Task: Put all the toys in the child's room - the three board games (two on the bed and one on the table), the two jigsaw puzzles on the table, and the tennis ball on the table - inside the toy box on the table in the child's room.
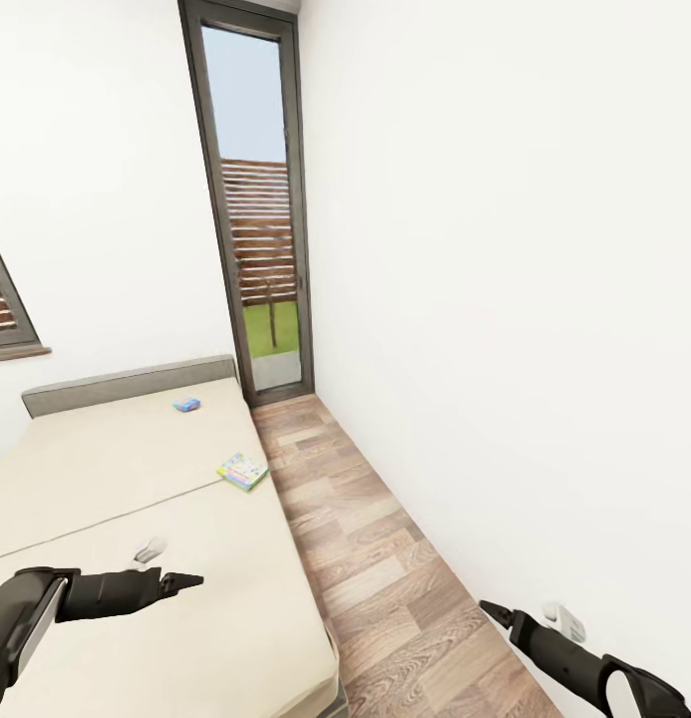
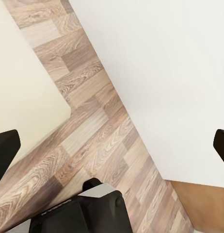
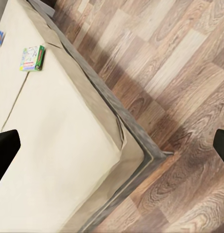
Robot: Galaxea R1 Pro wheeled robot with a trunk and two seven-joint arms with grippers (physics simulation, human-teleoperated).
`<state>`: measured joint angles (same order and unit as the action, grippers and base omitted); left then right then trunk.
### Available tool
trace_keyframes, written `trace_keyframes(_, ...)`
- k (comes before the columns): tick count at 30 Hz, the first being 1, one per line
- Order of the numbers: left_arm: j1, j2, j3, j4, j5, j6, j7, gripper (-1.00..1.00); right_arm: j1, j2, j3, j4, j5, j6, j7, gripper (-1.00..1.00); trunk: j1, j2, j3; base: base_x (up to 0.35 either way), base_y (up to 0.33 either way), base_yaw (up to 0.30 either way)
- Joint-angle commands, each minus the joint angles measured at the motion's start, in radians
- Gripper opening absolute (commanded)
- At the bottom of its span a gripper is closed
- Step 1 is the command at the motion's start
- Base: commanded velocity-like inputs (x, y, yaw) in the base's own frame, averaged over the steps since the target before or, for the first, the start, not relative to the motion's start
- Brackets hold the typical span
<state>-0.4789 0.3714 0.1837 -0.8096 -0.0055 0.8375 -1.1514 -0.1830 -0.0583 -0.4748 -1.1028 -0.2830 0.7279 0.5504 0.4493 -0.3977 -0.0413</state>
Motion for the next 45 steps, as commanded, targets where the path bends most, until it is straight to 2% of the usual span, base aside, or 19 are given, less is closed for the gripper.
trace_keyframes(1, -0.001, 0.000, 0.002, 0.000, -0.001, 0.009, -0.004, 1.00, -0.001, 0.000, 0.001, -0.001, -0.003, 0.007, 0.002, 1.00, 0.001, -0.002, -0.002, 0.044, -0.062, 0.000)
trace_keyframes(11, -0.001, 0.000, 0.002, 0.000, -0.001, 0.009, -0.005, 1.00, -0.001, 0.000, 0.036, -0.007, -0.002, 0.008, -0.006, 1.00, 0.001, -0.002, -0.002, 0.088, -0.110, 0.000)
trace_keyframes(19, -0.001, 0.000, 0.001, 0.000, -0.001, 0.009, -0.004, 1.00, -0.001, 0.001, 0.067, -0.008, -0.003, 0.008, -0.079, 1.00, 0.001, -0.002, -0.003, 0.027, -0.040, 0.034)
trace_keyframes(26, -0.001, 0.000, 0.002, 0.000, 0.000, 0.009, -0.004, 1.00, -0.001, 0.001, 0.074, -0.010, -0.004, 0.008, -0.102, 1.00, 0.001, -0.002, -0.006, 0.046, -0.125, 0.218)
trace_keyframes(33, -0.001, 0.000, 0.002, 0.000, 0.001, 0.009, -0.005, 1.00, -0.001, 0.000, 0.112, -0.011, -0.003, 0.007, -0.109, 1.00, 0.001, -0.002, -0.009, 0.013, -0.054, 0.265)
trace_keyframes(45, -0.001, 0.000, 0.002, 0.000, 0.001, 0.009, -0.005, 1.00, -0.001, 0.000, 0.122, -0.011, -0.002, 0.007, -0.110, 1.00, 0.001, -0.002, -0.015, 0.001, -0.005, 0.271)
